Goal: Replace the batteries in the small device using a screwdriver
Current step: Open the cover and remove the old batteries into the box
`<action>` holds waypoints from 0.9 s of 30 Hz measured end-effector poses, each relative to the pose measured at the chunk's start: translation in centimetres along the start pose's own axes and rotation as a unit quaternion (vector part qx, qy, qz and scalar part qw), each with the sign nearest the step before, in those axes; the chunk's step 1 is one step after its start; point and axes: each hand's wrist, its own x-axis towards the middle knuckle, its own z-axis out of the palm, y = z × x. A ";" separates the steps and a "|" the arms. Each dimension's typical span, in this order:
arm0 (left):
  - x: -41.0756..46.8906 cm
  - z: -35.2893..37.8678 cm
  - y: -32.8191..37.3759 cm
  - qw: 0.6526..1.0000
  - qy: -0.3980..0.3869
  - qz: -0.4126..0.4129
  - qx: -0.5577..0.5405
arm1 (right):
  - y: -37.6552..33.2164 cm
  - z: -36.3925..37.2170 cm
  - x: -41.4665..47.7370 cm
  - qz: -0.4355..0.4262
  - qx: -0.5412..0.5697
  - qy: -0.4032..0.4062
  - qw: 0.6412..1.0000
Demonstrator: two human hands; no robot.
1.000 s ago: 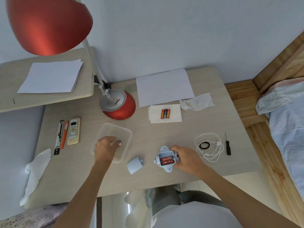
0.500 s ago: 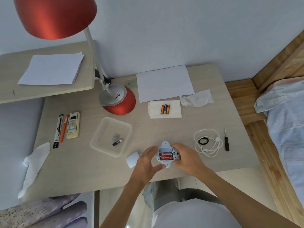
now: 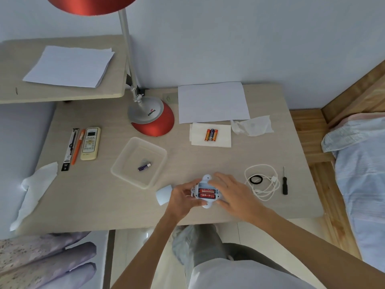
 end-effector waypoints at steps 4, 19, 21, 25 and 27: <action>0.4 -0.3 0.4 1.000 -0.022 -0.006 -0.012 | 0.3 -0.6 0.7 -0.128 -0.062 -0.031 0.989; 1.5 -0.9 0.1 0.999 -0.047 -0.011 0.014 | 1.1 -1.7 2.3 -0.250 -0.151 -0.056 0.955; 1.5 -1.0 0.2 0.999 -0.050 -0.012 0.017 | 1.1 -1.9 2.4 -0.255 -0.145 -0.048 0.955; 1.7 -1.0 0.2 0.998 -0.051 -0.007 0.021 | 1.1 -2.0 2.9 -0.267 -0.133 -0.046 0.953; 1.7 -1.1 0.2 0.998 -0.052 -0.008 0.024 | 1.2 -2.1 2.9 -0.271 -0.130 -0.047 0.953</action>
